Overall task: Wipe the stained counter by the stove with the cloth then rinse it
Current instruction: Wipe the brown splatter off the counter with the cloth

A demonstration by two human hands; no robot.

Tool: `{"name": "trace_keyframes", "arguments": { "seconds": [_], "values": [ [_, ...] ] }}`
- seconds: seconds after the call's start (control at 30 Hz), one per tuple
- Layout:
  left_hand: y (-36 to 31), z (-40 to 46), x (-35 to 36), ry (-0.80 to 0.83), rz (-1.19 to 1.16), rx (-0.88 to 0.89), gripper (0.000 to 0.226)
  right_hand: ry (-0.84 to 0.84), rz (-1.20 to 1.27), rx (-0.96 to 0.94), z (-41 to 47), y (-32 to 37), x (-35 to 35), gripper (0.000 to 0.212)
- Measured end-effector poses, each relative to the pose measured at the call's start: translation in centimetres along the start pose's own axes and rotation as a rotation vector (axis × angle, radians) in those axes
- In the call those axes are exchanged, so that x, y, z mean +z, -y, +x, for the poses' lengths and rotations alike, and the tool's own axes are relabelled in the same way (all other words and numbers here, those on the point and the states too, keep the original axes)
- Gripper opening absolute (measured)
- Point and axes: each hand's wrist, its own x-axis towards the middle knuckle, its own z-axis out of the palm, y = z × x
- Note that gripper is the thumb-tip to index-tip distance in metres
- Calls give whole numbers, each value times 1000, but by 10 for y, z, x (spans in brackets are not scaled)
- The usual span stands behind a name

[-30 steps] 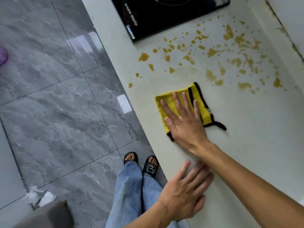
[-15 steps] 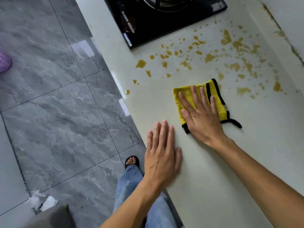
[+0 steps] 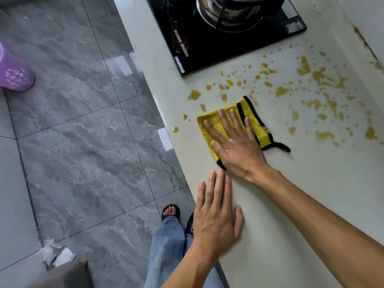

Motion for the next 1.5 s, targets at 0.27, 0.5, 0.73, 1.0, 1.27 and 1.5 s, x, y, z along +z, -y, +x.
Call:
{"name": "trace_keyframes", "arguments": {
  "seconds": [0.27,0.5,0.73,1.0,1.27,1.5],
  "values": [
    [2,2,0,-28,-14,-2,79,7,-47,-263,58,69,-2,56],
    [-1,2,-3,2,-8,-13,82,-61,5,11,36,29,-4,58],
    [1,2,-1,-30,-19,-23,84,-74,38,-28,77,54,-10,59],
    [1,1,0,-52,-10,-17,84,-144,35,216,38,25,-10,60],
    [1,1,-2,-23,3,0,84,-127,65,173,99,-1,-35,58],
    [2,1,-3,-18,9,-4,79,-159,8,237,22,5,-4,60]
  ]
}}
